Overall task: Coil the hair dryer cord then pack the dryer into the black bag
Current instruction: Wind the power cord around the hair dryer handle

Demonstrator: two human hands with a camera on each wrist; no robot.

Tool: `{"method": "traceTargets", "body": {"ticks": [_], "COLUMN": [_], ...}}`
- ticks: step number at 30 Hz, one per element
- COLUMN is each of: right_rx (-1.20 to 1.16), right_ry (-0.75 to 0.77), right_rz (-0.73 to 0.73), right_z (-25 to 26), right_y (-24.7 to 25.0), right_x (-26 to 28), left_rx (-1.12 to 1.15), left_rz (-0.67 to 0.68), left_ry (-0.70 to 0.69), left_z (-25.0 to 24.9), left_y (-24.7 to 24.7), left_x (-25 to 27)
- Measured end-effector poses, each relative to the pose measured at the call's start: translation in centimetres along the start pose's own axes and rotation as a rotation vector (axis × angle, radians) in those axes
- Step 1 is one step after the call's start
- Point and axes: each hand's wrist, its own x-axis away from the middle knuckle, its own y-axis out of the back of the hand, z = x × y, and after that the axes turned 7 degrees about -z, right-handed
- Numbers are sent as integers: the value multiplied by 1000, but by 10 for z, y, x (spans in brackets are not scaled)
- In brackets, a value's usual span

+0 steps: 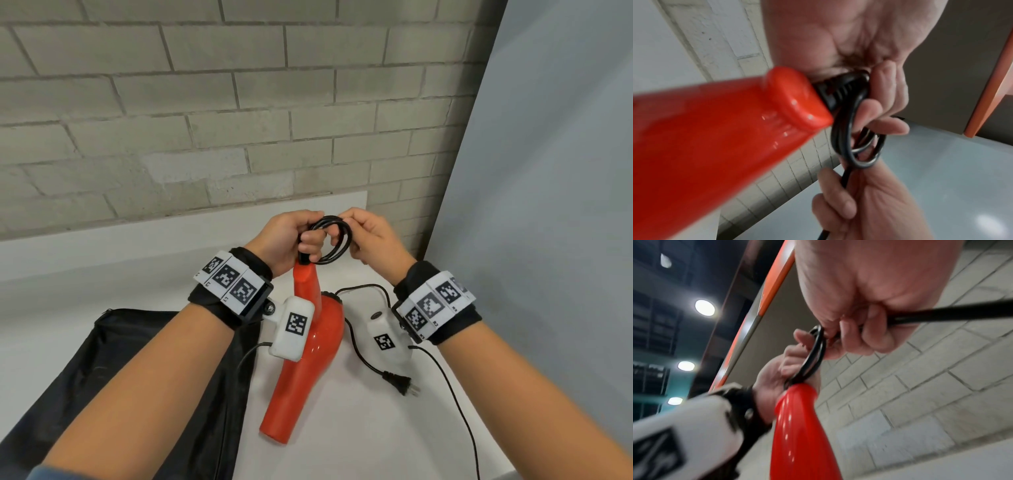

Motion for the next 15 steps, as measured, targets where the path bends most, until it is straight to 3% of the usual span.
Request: {"method": "traceTargets", "body": {"ticks": [3, 9, 12, 15], "right_rx": [177, 862, 989, 1064], "right_ry": [-9, -76, -56, 25], "right_rz": [-45, 267, 341, 305], "right_z": [-14, -23, -20, -12], "right_y": [-7, -26, -36, -34], "right_x": [7, 34, 44, 47], "left_rx": [96, 156, 157, 161], "left_rz": [-28, -55, -49, -38], "left_ry": [-47, -97, -128, -209], "left_z": [4, 7, 7, 9], "left_y": [4, 6, 3, 3], "left_x": [-3, -3, -3, -2]}}
